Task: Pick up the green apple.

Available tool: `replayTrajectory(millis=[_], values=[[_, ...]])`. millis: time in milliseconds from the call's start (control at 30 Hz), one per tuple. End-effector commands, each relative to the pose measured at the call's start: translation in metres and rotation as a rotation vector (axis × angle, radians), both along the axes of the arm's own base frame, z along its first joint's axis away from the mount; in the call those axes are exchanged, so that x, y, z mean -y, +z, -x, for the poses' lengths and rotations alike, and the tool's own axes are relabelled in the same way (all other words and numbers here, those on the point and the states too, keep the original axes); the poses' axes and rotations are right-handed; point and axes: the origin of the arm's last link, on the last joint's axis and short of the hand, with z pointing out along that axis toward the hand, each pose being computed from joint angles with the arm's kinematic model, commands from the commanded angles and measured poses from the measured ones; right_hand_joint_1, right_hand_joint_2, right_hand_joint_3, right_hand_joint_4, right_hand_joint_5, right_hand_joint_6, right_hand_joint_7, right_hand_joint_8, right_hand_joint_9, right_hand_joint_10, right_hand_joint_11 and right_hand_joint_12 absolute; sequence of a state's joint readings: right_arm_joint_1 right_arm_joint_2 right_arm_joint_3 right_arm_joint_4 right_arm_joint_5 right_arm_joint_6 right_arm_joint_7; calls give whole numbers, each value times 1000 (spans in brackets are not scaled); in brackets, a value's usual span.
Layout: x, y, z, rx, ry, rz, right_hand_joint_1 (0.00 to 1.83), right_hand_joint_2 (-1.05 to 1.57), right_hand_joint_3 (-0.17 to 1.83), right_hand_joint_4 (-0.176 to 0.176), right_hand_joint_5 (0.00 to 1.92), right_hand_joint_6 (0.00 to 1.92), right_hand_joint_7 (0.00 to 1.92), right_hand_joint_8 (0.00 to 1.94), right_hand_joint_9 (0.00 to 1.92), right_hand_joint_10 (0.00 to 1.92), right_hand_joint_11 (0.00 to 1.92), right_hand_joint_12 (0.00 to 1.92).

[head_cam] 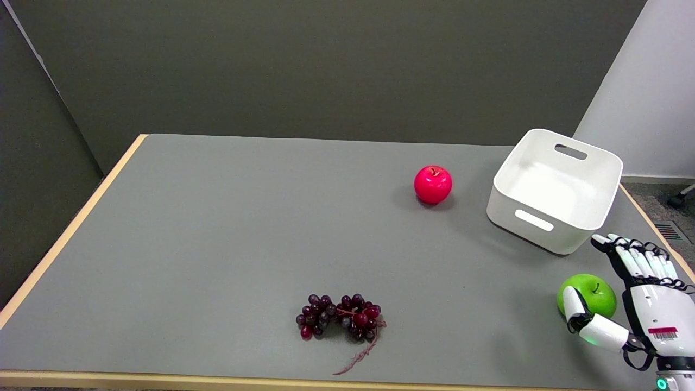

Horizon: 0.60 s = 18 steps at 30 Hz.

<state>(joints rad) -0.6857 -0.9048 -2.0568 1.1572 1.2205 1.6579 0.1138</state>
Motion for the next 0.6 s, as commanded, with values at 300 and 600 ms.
replayTrajectory(millis=[300, 600], values=[[18, 21, 29, 74, -91, 69, 269, 628, 967, 10, 205, 474, 184, 336, 39, 619, -1, 1062], [17, 19, 43, 98, -143, 83, 263, 626, 968, 11, 205, 476, 182, 336, 38, 616, -1, 1056]])
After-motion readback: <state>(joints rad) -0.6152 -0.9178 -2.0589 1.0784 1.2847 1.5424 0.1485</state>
